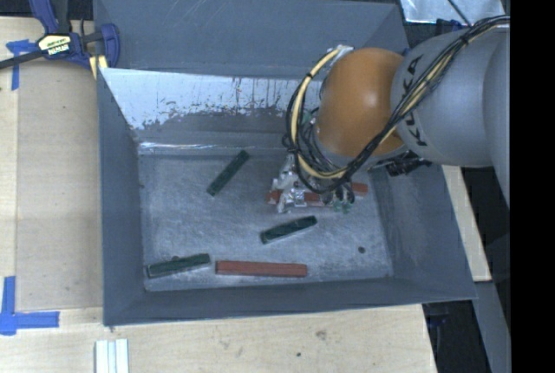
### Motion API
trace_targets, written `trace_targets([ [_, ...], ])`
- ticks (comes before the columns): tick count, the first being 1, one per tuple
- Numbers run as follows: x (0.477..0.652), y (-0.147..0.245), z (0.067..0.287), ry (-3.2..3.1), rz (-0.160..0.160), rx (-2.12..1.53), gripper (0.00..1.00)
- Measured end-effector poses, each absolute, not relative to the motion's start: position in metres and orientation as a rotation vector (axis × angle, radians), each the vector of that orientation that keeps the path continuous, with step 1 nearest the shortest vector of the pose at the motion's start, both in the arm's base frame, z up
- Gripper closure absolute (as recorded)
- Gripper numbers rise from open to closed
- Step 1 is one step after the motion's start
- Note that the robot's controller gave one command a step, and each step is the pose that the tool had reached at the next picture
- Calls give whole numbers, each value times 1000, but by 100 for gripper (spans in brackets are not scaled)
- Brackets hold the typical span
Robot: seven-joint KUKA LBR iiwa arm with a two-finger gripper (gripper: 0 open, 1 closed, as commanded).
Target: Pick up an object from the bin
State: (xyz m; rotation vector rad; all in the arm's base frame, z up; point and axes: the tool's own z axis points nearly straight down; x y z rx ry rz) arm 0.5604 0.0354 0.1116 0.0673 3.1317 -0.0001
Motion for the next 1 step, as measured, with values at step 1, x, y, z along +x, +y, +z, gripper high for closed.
trace_targets([
  [1,548,6,204,3139,0,-49,100],
])
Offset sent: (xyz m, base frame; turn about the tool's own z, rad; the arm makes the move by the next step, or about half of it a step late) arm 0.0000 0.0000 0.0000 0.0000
